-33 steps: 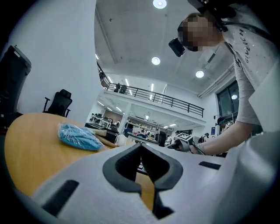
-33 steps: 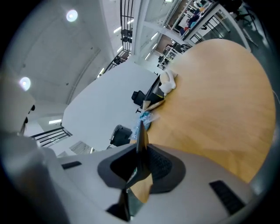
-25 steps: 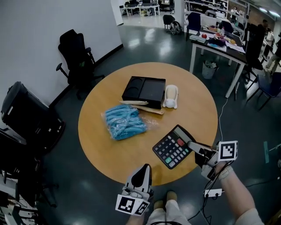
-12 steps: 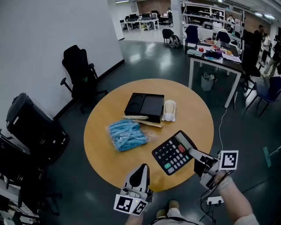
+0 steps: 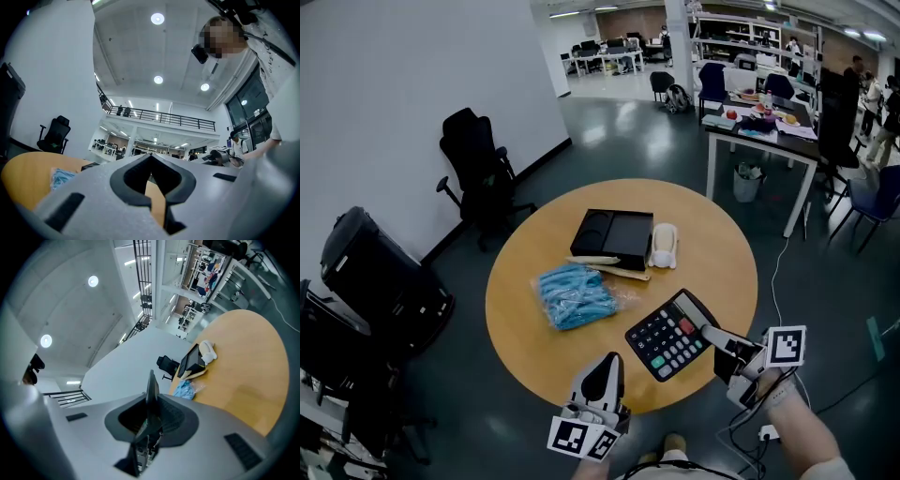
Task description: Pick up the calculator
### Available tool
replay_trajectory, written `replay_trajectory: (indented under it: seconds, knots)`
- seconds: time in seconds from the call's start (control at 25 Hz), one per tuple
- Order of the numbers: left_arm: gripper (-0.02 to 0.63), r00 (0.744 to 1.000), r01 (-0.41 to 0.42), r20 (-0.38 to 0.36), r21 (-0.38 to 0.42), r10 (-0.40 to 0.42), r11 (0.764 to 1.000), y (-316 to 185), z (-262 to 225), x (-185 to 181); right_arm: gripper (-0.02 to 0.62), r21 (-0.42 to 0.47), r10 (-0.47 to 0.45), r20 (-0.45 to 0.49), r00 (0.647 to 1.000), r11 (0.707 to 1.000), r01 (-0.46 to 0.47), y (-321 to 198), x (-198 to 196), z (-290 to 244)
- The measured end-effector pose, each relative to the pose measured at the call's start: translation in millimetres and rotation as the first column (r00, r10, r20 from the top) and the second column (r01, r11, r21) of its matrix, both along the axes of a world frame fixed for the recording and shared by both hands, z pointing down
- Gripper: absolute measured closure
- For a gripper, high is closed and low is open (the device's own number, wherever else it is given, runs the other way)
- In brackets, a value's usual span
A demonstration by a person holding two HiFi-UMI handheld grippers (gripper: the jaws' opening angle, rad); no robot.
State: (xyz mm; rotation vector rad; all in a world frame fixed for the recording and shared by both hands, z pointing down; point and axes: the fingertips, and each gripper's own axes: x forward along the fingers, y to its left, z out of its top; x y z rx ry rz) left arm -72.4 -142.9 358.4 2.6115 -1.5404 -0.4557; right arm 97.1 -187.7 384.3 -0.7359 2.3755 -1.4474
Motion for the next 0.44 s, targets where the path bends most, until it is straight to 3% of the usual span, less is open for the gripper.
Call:
replay_trajectory:
  seconds: [0.44]
  knots:
    - [0.598, 1.0, 0.028, -0.002, -0.016, -0.028, 0.999, 4.9, 5.1, -3.4, 0.534, 0.011, -0.028, -0.003, 1.0, 1.0, 0.028, -2.6, -5.6, -0.2]
